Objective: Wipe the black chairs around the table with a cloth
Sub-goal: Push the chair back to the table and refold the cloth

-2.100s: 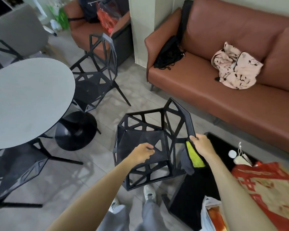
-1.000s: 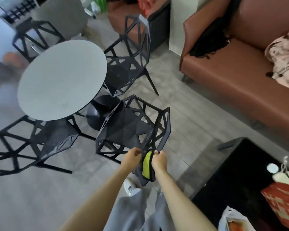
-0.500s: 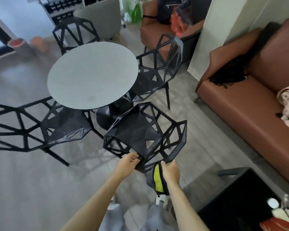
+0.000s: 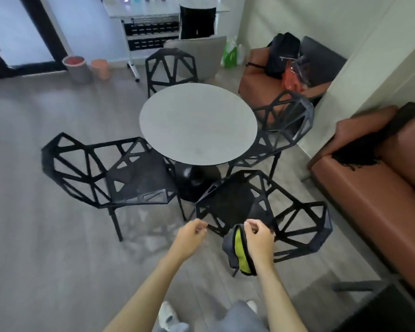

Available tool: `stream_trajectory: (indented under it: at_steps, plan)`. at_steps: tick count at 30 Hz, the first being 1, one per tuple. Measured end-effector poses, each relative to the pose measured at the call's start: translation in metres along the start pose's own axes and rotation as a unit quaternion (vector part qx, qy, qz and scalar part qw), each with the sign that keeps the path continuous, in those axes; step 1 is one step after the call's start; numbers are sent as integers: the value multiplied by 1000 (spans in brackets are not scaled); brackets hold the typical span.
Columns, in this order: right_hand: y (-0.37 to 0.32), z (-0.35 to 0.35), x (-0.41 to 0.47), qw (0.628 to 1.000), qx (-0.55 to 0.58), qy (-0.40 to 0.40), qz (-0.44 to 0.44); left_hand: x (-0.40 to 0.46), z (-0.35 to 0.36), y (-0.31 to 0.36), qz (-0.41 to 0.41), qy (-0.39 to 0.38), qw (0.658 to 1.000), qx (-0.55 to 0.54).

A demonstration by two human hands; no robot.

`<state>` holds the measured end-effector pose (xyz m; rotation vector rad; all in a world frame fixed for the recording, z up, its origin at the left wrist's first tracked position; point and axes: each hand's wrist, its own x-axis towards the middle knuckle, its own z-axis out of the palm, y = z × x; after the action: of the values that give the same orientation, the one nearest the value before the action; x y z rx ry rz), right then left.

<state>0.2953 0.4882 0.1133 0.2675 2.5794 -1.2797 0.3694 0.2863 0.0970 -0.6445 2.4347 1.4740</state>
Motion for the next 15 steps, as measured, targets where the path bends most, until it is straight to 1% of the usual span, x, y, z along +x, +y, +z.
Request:
stream_trajectory:
  at_steps: [6,9,11,13,15]
  plan:
    - [-87,98,-34,992,-8,-88,-86,-30,-99,-51,-21,74,996,-50]
    - [-126,148,-46,983,-11,-133,-126,-38,-138,-76,-40,98,989,-101]
    - [-151,182,-52,974,-15,-163,-155,-36,-163,-92,-47,100,986,-126]
    - [-173,215,-54,965,-18,-190,-178,-30,-187,-107,-44,84,986,-137]
    - [-198,249,-54,957,-13,-215,-197,-17,-216,-123,-31,72,990,-120]
